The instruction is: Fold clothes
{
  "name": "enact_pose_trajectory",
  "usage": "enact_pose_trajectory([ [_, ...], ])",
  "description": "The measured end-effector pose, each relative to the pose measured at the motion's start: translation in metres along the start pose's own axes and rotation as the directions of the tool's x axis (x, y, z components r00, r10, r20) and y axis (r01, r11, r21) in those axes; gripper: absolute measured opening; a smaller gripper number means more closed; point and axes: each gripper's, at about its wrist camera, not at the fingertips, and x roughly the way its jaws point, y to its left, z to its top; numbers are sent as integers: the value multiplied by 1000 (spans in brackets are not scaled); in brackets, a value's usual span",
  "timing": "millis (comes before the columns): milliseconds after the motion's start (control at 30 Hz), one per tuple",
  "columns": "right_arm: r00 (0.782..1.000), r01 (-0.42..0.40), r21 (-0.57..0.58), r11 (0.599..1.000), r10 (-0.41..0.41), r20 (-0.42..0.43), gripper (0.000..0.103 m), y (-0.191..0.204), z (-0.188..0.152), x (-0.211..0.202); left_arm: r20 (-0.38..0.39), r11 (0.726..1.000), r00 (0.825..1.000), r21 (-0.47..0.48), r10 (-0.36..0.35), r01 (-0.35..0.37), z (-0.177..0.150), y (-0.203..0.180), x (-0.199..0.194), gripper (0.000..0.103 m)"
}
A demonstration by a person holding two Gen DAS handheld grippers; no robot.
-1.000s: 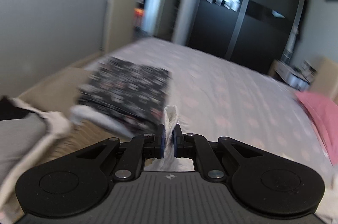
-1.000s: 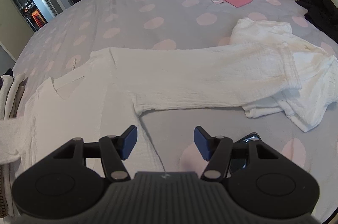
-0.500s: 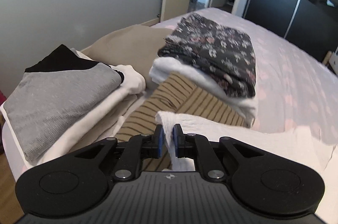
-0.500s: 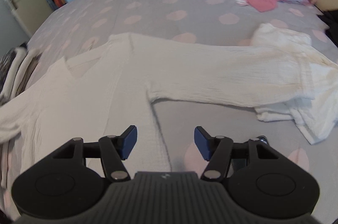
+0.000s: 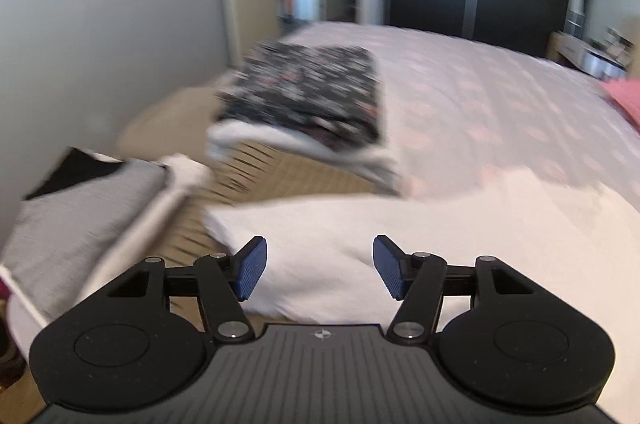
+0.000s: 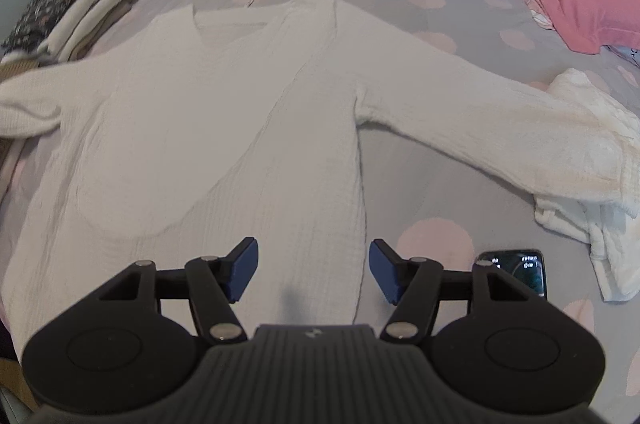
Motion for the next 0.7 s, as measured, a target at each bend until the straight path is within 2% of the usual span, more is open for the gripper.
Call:
enact_pose_trajectory([
  [67, 1000, -1, -22, 1000, 1, -21, 65, 3, -10, 2, -45, 995, 997, 75, -56, 59, -14, -16, -1, 57],
  [167, 998, -4, -39, 999, 2, -57, 65, 6, -26, 6, -119, 972, 984, 181, -132, 152, -36, -40, -3, 57],
  [233, 997, -6, -44, 999, 3, -80, 65, 7, -38, 8, -173, 944, 969, 248, -176, 216, -50, -56, -4, 57],
  [300, 995, -9, -53, 999, 3, -102, 65, 9, -50, 10, -246, 901, 947, 329, -206, 282, -70, -71, -1, 57],
  [400, 993, -13, -61, 998, 5, -122, 65, 12, -65, 10, -363, 843, 906, 397, -219, 363, -97, -85, 4, 57],
  [467, 992, -16, -61, 998, 8, -128, 65, 14, -72, 9, -440, 804, 872, 426, -216, 414, -114, -92, 9, 57],
  [633, 989, -18, -61, 998, 9, -146, 65, 21, -83, 8, -616, 698, 767, 468, -183, 542, -155, -111, 19, 57],
  [667, 988, -16, -60, 998, 7, -154, 66, 23, -83, 8, -636, 698, 751, 458, -175, 551, -161, -112, 22, 57],
  [700, 986, -12, -59, 998, 2, -164, 67, 25, -84, 10, -645, 704, 745, 450, -170, 550, -165, -114, 25, 57],
])
